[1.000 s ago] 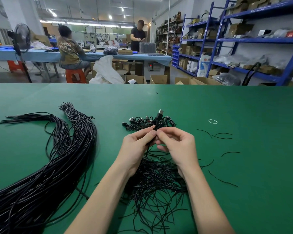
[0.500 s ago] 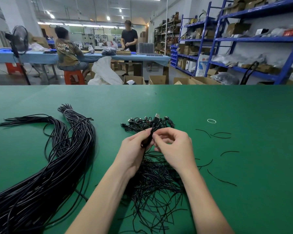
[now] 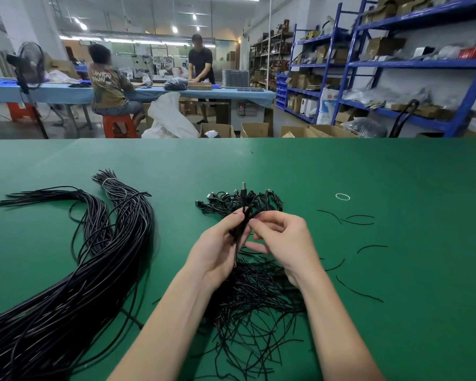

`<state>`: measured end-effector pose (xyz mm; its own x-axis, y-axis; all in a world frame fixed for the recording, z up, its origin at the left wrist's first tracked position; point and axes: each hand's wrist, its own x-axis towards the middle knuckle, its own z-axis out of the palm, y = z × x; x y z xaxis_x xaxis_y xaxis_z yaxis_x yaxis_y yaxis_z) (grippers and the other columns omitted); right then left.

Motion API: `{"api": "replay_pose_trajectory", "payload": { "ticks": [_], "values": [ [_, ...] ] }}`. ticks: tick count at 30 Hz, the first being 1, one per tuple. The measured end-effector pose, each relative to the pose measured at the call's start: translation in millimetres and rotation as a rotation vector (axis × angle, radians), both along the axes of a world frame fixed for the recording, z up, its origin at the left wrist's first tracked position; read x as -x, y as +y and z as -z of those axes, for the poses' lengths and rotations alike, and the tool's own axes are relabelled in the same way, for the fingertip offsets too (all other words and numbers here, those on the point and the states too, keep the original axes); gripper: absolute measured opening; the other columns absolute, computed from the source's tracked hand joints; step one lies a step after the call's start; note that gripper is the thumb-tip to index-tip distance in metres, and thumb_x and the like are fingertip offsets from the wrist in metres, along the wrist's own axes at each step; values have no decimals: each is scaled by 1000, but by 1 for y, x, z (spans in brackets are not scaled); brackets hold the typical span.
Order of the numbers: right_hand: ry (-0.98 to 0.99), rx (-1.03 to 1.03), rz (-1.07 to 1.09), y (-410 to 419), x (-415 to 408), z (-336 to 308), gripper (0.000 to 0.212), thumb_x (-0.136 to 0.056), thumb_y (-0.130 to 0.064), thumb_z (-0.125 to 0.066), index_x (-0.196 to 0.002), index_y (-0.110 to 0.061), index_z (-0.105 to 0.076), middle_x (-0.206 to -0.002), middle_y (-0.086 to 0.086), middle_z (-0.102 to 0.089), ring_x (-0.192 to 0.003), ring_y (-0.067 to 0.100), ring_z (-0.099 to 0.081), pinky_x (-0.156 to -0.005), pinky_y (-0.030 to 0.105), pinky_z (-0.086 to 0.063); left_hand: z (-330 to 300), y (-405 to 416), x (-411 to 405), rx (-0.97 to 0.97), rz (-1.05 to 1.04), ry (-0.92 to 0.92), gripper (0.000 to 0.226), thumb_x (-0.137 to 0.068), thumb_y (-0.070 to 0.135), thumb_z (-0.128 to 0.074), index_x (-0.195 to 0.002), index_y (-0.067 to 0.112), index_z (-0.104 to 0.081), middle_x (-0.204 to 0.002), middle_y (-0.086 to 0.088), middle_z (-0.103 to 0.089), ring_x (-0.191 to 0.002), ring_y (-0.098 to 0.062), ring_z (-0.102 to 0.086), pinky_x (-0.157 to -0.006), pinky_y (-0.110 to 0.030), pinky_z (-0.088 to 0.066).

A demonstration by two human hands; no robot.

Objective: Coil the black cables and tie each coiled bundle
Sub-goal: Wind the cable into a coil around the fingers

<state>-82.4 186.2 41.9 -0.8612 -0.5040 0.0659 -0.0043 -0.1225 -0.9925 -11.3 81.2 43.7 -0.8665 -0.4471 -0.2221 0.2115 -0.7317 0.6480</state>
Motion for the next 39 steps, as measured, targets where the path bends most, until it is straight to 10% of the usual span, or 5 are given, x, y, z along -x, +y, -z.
{"api": "replay_pose_trajectory", "payload": {
  "ticks": [8, 24, 33, 39],
  "values": [
    [-215, 136, -143, 17, 9, -2, 5, -90, 4, -71, -94, 3, -73, -76, 6, -71, -71, 11, -71, -71, 30, -63, -5, -1, -9, 42, 130, -18, 14, -81, 7, -68, -86, 5, -81, -92, -12, -75, -71, -13, -72, -65, -20, -59],
    [-860, 460, -272, 19, 3, -4, 23, -74, 3, -71, -95, -6, -69, -85, 13, -69, -63, 16, -71, -51, 17, -57, -9, 3, -12, 2, 189, 92, 12, -77, 3, -68, -78, 6, -80, -91, -14, -74, -79, -19, -74, -74, -23, -60],
    [-841, 351, -147, 12, 2, 2, 5, -65, -5, -75, -67, -2, -78, -69, 7, -70, -49, 7, -61, -39, 13, -45, -2, 2, -12, 209, 205, 15, 22, -69, 7, -76, -89, 13, -82, -96, -11, -75, -85, -15, -73, -75, -19, -58],
    [-668, 239, -79, 9, 3, 1, 14, -72, -13, -80, -85, -12, -74, -62, -1, -66, -45, 1, -54, -39, 11, -38, -2, 2, -9, 293, 200, 7, 24, -67, 11, -79, -90, 13, -82, -93, -9, -76, -84, -16, -74, -73, -18, -56]
  ]
}}
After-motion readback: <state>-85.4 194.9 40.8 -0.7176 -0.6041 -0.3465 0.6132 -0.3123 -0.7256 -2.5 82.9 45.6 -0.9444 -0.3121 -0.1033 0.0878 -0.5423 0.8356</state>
